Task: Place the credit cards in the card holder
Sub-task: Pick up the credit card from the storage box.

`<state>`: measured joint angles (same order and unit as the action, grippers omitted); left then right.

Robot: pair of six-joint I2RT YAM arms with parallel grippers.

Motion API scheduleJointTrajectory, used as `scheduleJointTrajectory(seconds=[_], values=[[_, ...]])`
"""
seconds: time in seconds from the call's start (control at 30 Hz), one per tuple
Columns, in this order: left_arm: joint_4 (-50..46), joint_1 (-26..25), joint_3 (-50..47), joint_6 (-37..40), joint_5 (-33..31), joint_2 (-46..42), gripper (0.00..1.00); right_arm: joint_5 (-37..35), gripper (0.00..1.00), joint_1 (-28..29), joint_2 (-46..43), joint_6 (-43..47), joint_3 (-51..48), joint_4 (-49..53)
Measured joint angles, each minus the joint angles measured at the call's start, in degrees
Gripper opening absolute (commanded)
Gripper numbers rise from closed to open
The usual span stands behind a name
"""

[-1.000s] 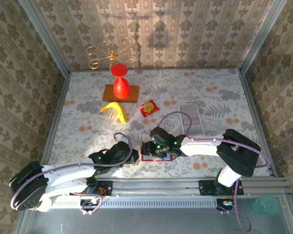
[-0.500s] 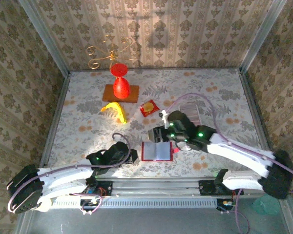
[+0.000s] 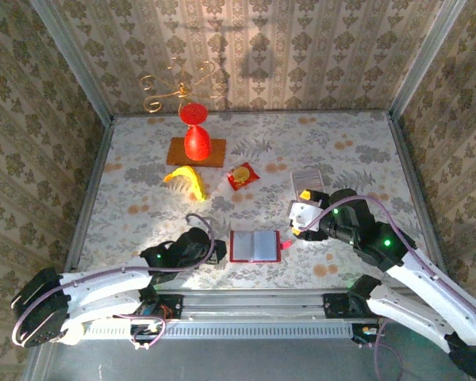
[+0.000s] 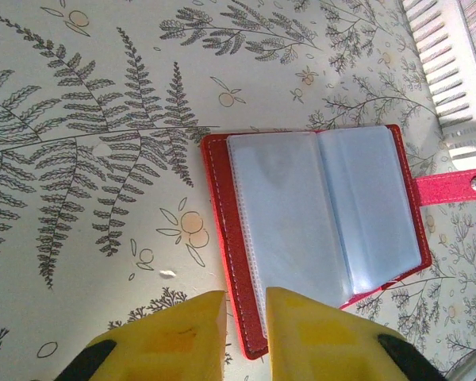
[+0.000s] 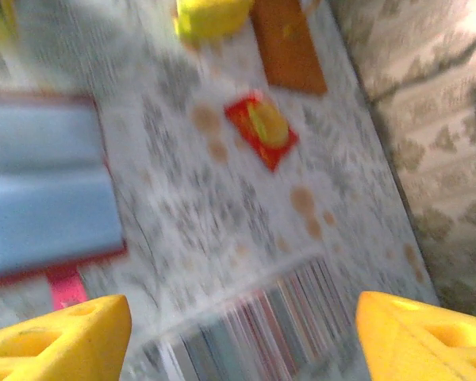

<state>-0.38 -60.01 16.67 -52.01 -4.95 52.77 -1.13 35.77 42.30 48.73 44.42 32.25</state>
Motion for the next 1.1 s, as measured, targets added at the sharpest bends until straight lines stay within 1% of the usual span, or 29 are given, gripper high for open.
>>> scheduleJointTrajectory(seconds=[0.1, 0.2, 0.27, 0.4, 0.5, 0.7, 0.87, 1.0, 1.1], values=[[0.4, 0.0, 0.0, 0.7, 0.5, 0.0, 0.21, -0.4, 0.78, -6.0, 2.1, 11.0, -1.9, 1.8], [0.7, 0.0, 0.0, 1.4, 0.9, 0.0, 0.21, -0.7, 0.82, -9.8, 5.5, 19.3, -2.9, 2.5], [0.9, 0.0, 0.0, 2.0, 1.1, 0.0, 0.21, -0.6, 0.84, -11.0, 7.5, 23.2, -3.5, 2.4], [0.9, 0.1, 0.0, 2.6, 1.6, 0.0, 0.21, -0.2, 0.85, -12.2, 10.8, 28.6, -6.7, 0.1], [0.9, 0.2, 0.0, 2.8, 2.0, 0.0, 0.21, -0.2, 0.85, -12.7, 13.4, 30.3, -8.5, -2.1], [1.2, 1.2, 0.0, 2.8, 2.9, -0.1, 0.21, -0.2, 0.86, -13.6, 18.2, 32.0, -8.6, -6.6], [1.4, 2.1, 0.0, 2.8, 3.5, -1.0, 0.21, -0.6, 0.86, -13.6, 23.4, 32.3, -8.5, -9.1], [2.1, 2.8, -0.1, 2.8, 3.7, -1.2, 0.21, -1.0, 0.86, -13.7, 25.8, 32.4, -8.5, -10.3], [2.1, 3.0, -0.1, 2.8, 3.9, -1.3, 0.21, -1.4, 0.83, -13.7, 27.1, 32.7, -8.5, -11.1]])
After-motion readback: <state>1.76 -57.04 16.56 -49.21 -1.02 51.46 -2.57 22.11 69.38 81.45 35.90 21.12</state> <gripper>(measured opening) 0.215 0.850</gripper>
